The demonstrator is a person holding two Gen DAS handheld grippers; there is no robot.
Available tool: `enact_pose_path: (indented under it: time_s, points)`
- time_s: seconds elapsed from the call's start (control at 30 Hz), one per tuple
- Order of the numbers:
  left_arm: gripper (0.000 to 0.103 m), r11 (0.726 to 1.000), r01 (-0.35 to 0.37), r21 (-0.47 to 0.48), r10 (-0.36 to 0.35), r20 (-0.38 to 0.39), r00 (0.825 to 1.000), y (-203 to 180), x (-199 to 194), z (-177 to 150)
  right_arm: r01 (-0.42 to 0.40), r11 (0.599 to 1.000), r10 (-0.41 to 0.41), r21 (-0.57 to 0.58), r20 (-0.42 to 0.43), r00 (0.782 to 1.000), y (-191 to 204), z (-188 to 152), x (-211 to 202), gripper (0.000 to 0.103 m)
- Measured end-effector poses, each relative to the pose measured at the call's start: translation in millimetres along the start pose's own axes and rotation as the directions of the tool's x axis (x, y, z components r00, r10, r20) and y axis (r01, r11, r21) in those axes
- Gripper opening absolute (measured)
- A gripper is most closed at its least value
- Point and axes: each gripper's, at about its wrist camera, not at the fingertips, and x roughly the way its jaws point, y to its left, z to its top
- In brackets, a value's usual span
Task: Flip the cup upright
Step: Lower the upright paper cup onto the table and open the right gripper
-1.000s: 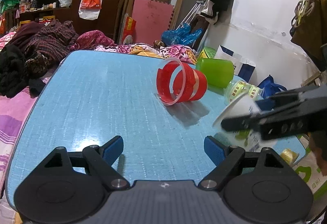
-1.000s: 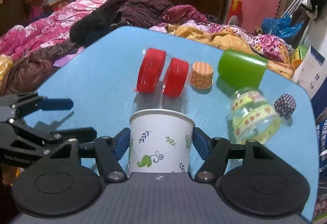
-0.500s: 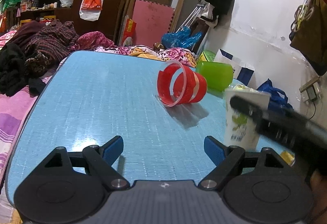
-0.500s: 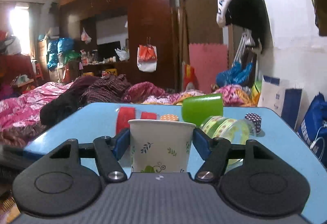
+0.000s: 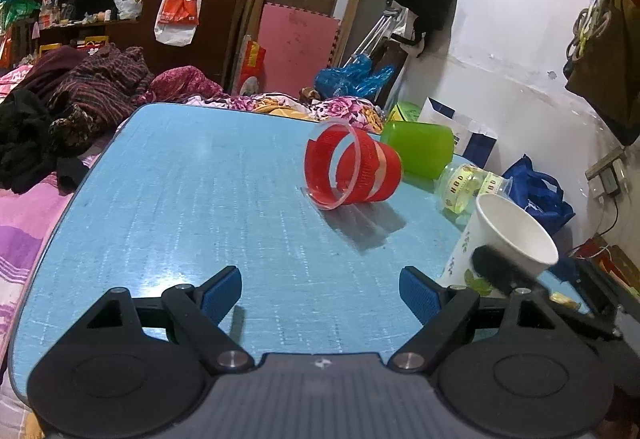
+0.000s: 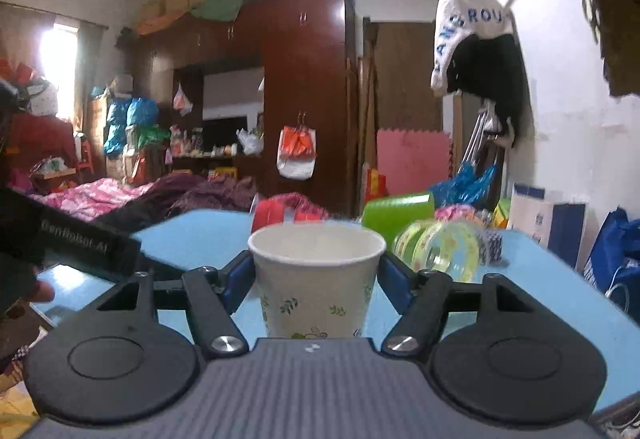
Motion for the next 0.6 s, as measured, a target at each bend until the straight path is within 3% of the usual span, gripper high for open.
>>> enact_pose_path:
  time_s: [0.13,0.2,0.3,0.37,0.47,0.6]
  points:
    - [0.088,1.0,0.003,0.003,-0.003,0.003,1.0,-1.6,-0.4,-1.1,0.002,1.0,-0.002,0.023,0.002,1.0,-6.4,0.8,0.6,0.07]
    - [0.088,1.0,0.003,-0.005,-0.003,0.013,1.0,-1.4,-1.9,-1.0,0.007,1.0,-0.007,0.017,0.003,1.0,-7.3,4.7,-0.8,0.09]
    - [0.088,1.0,0.002,-0.005,-0.002,0.042,0.999,-0.3,-7.0,0.1,-0.005,0.999,0.003,0.037,0.063,0.998,-14.6,11.1,-13.3,0.102]
    - [0.088,1.0,0.0,-0.004,0.0,0.061,0.998,-2.0,-9.4,1.0,-0.009,0.999,0.007,0.031,0.084,0.996,-22.1,14.3,-23.9,0.102]
    - [0.089,0.999,-0.036,0.001,0.036,0.146,0.989,-9.4,-23.6,-0.7,-0.025,0.999,0.021,0.043,0.104,0.994,-42.6,29.5,-44.6,0.102]
    - [0.096,0.998,-0.057,0.033,0.05,0.199,0.979,-35.6,-46.8,-8.0,-0.093,0.993,0.092,0.078,0.017,0.996,-75.4,42.0,-66.6,0.102]
